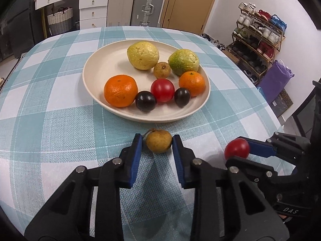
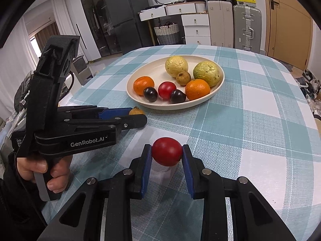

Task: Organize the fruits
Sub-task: 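Carry the brown fruit and tomato in both grippers over the cream plate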

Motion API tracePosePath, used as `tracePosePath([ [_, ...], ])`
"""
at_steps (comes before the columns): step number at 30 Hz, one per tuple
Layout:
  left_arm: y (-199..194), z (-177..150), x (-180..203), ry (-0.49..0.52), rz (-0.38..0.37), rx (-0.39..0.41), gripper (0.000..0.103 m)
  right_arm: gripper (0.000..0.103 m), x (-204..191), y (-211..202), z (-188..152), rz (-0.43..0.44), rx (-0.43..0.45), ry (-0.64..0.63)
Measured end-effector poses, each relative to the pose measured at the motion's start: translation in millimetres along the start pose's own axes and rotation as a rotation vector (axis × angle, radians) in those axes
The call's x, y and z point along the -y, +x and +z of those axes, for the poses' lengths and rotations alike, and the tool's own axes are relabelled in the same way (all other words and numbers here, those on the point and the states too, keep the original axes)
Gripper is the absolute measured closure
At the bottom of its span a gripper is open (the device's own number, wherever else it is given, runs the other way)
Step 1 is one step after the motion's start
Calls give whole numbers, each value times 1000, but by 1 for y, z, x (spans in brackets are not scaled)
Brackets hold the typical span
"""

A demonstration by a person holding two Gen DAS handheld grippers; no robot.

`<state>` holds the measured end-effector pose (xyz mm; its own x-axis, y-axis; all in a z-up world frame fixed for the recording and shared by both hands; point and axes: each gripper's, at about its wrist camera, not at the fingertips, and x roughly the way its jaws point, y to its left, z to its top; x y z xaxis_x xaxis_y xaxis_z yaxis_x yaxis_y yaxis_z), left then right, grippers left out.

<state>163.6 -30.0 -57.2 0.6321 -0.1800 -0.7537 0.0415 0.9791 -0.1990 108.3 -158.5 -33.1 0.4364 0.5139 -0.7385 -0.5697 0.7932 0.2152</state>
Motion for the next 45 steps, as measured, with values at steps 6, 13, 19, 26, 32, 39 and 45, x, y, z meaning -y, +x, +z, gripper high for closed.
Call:
tracePosePath([
  [6, -3, -2, 2, 17, -5, 9, 77, 72, 2, 1, 0, 1, 2, 6],
  [13, -20, 0, 3, 25, -5, 52, 77, 72, 3, 1, 7, 1, 24, 16],
  [19, -38, 5, -1, 19, -4, 97, 77, 72, 4, -2, 18, -6, 52, 19],
  [26, -49, 15, -8, 12, 7, 133, 77, 72, 5, -3, 30, -13, 76, 26],
  [32, -56, 23, -12, 10, 17, 162, 77, 72, 9, -4, 42, -25, 97, 32],
  [39, -61, 33, -17, 5, 29, 191, 77, 72, 11, -3, 57, -29, 121, 39],
  [45, -62, 39, -21, 6, 37, 204, 77, 72, 12, 1, 66, -28, 133, 49],
])
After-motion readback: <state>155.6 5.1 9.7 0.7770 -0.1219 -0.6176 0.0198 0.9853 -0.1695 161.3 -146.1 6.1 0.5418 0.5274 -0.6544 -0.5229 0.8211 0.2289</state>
